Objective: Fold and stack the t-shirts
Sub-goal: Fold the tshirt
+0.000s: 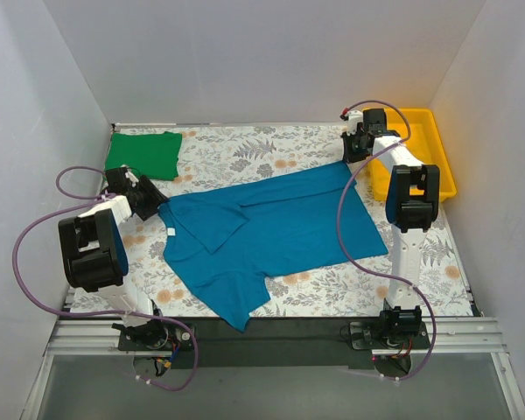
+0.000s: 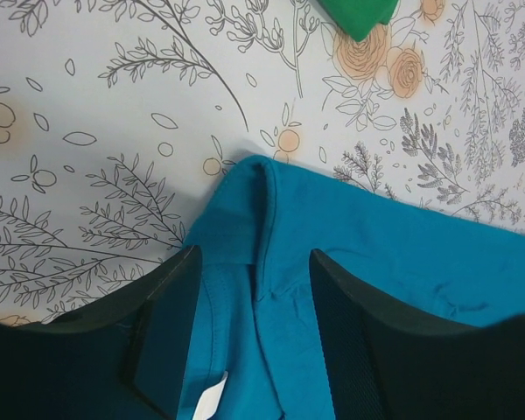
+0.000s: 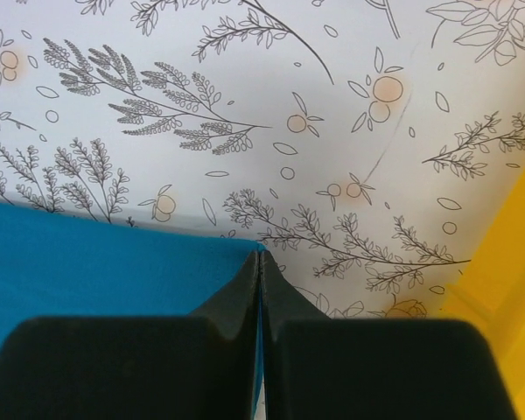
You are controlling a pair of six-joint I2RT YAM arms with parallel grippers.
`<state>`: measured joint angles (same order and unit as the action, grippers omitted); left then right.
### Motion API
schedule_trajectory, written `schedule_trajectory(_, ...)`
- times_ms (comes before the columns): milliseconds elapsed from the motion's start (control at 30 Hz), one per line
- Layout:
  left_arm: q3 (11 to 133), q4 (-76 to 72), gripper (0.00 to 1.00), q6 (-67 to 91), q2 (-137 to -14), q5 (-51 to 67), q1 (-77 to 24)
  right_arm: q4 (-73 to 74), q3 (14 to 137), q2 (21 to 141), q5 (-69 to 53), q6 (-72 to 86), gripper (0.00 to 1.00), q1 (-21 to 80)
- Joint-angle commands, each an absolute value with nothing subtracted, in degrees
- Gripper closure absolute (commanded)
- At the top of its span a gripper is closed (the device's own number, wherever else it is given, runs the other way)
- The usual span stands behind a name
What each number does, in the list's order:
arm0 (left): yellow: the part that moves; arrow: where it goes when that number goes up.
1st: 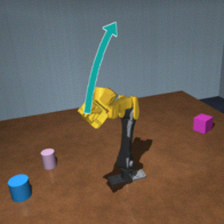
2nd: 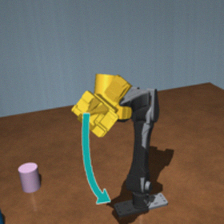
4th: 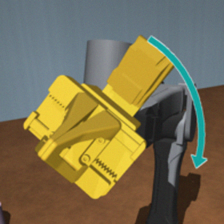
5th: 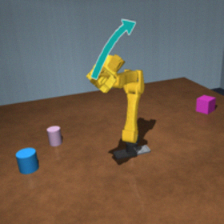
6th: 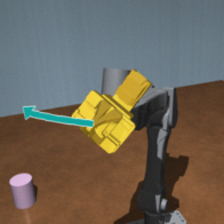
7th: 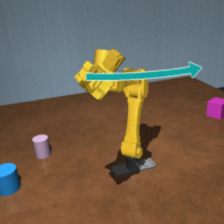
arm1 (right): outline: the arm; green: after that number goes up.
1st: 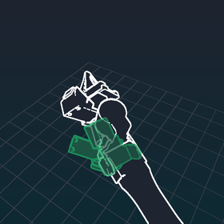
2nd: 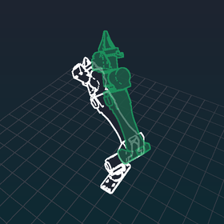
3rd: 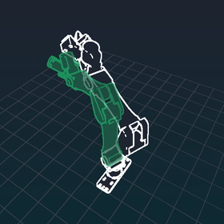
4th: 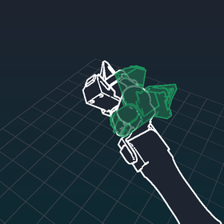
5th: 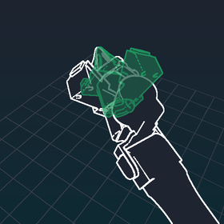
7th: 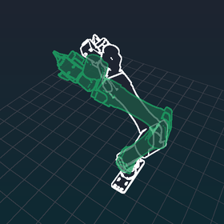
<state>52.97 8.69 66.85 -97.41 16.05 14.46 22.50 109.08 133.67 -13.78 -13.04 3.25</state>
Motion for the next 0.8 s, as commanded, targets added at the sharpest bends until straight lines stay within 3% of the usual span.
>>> schedule_trajectory(0, 54.4, 7.73, 0.5, 65.3, -97.12, 17.84, 14.24, 20.83, 112.41, 134.65, -10.81, -13.97, 0.99, 2.37)
schedule_trajectory(767, 70.22, 12.57, 0.55, 60.03, -110.39, 14.59, 7.21, 16.79, 123.48, 141.15, 1.32, -13.36, 0.99, 2.29)
